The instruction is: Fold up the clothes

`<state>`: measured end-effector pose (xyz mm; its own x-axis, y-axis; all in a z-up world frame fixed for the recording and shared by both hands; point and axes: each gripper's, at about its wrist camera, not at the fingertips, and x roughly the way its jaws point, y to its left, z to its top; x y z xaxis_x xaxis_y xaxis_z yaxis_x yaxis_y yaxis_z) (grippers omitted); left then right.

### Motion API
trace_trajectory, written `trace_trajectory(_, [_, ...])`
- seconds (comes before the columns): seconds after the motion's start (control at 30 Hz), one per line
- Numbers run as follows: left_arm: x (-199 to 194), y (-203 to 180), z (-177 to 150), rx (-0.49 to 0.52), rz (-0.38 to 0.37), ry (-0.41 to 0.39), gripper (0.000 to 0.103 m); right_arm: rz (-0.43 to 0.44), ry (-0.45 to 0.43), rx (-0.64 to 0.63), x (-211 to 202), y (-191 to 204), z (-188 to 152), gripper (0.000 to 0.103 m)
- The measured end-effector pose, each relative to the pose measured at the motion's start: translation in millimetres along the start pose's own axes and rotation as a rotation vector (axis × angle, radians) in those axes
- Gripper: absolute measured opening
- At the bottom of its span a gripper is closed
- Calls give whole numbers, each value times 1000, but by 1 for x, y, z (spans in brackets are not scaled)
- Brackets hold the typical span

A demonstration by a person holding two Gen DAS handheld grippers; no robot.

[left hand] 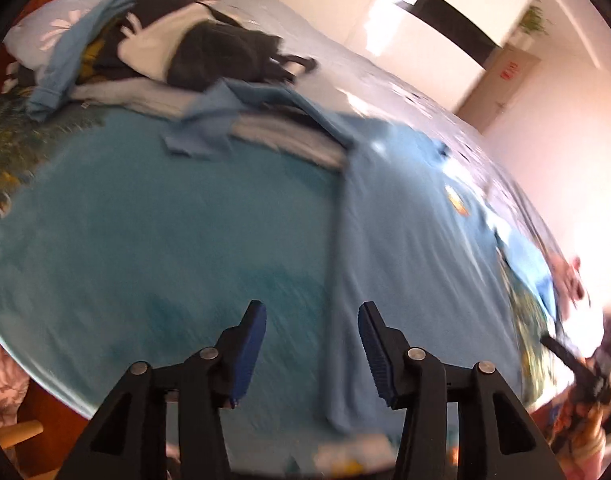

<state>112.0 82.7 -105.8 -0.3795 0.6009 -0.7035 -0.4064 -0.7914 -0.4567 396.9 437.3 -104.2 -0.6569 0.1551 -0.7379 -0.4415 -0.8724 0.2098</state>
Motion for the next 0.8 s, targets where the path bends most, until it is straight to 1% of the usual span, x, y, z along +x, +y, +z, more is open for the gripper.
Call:
trace_trajectory(0.03, [2, 6, 18, -40, -5, -21, 53, 4, -8, 17, 5, -1, 8, 49])
trace_trajectory(0.07, [6, 12, 35, -80, -14, -37, 57, 18, -3, 36, 13, 0, 16, 49])
trace_trajectory(0.1, [18, 18, 50, -124, -37, -33, 62, 39, 4, 48, 23, 2, 25, 49])
trace_trajectory(0.17, [43, 29, 81, -212, -81, -25, 62, 82, 10, 37, 41, 13, 40, 49])
trace_trajectory(0.3, [93, 52, 140, -390, -168, -8, 62, 108, 8, -34, 74, 45, 63, 49])
trace_trajectory(0.37, [120, 66, 157, -503, -179, 18, 62, 115, 5, -74, 83, 57, 68, 49])
trace_trajectory(0.43, [136, 82, 163, -605, -174, 7, 60, 110, 7, -122, 92, 67, 69, 49])
trace_trajectory(0.47, [136, 83, 164, -621, -171, -20, 59, 108, 8, -146, 96, 72, 70, 49])
trace_trajectory(0.53, [136, 87, 168, -653, -165, -75, 41, 88, 25, -170, 104, 73, 65, 49])
trace_trajectory(0.57, [136, 87, 170, -658, -162, -101, 22, 79, 33, -181, 107, 74, 63, 49])
trace_trajectory(0.6, [133, 77, 176, -617, -157, -119, 13, 69, 42, -193, 111, 75, 61, 49])
trace_trajectory(0.63, [130, 65, 182, -566, -156, -137, 11, 70, 45, -184, 114, 73, 59, 49])
trace_trajectory(0.67, [126, 43, 187, -470, -171, -148, 9, 71, 49, -174, 116, 70, 58, 49])
trace_trajectory(0.73, [118, -4, 195, -275, -205, -164, 8, 76, 41, -155, 116, 68, 58, 49])
trace_trajectory(0.8, [119, -57, 182, -61, -272, -109, 8, 80, 34, -135, 116, 65, 58, 49])
